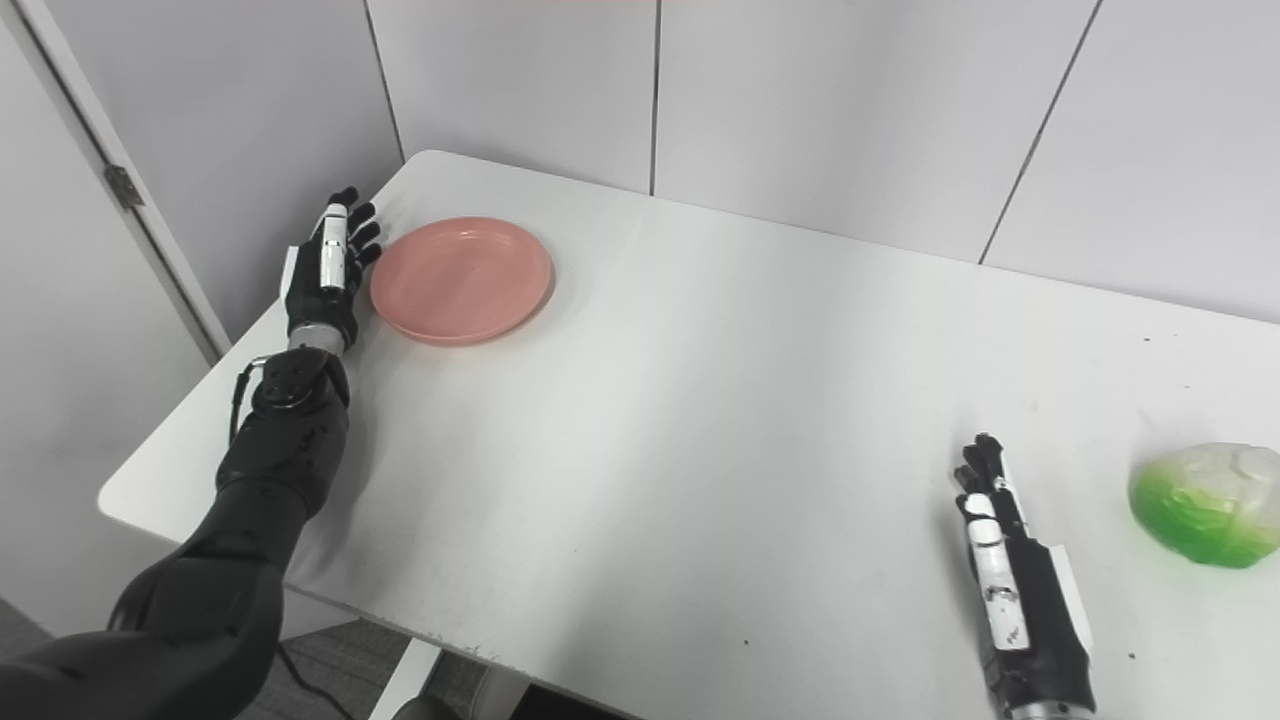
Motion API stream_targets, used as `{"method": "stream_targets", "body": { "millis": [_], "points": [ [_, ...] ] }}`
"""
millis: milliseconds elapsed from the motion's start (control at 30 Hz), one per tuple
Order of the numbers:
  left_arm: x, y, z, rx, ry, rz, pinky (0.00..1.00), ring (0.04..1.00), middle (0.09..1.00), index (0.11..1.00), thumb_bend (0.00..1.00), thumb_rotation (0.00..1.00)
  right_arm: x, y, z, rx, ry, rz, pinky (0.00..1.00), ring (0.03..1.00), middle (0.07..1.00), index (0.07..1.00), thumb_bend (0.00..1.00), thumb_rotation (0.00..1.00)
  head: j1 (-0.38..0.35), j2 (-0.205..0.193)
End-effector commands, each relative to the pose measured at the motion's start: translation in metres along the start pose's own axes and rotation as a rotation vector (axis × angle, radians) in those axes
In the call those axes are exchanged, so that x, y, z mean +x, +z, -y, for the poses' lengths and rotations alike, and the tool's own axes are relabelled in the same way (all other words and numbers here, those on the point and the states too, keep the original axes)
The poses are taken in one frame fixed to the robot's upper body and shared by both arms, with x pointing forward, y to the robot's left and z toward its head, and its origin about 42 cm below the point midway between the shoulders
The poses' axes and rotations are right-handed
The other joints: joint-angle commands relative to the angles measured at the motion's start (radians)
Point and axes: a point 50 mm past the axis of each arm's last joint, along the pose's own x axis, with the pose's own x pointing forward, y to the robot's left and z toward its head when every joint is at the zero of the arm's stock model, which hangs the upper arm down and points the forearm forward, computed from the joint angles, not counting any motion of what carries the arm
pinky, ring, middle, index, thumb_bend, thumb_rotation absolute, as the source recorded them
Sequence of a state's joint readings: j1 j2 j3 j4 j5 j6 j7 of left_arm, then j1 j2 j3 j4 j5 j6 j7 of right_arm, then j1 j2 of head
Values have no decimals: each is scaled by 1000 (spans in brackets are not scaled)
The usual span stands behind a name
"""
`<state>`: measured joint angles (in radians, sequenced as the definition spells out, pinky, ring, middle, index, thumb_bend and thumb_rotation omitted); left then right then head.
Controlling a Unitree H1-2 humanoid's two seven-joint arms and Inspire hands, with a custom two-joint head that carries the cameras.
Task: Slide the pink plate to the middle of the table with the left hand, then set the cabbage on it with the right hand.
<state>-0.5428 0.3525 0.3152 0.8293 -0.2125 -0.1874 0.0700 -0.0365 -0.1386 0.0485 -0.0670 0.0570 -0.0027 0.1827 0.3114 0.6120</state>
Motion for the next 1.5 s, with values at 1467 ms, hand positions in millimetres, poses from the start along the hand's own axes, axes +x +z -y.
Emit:
{"method": "stream_targets", "body": {
  "millis": [1467],
  "points": [
    [-115,4,187,5,-600,-52,899,900,901,895,463,1000,10,5,-15,-34,4,35,982,964,972,987,278,1000,-154,45]
  ]
}}
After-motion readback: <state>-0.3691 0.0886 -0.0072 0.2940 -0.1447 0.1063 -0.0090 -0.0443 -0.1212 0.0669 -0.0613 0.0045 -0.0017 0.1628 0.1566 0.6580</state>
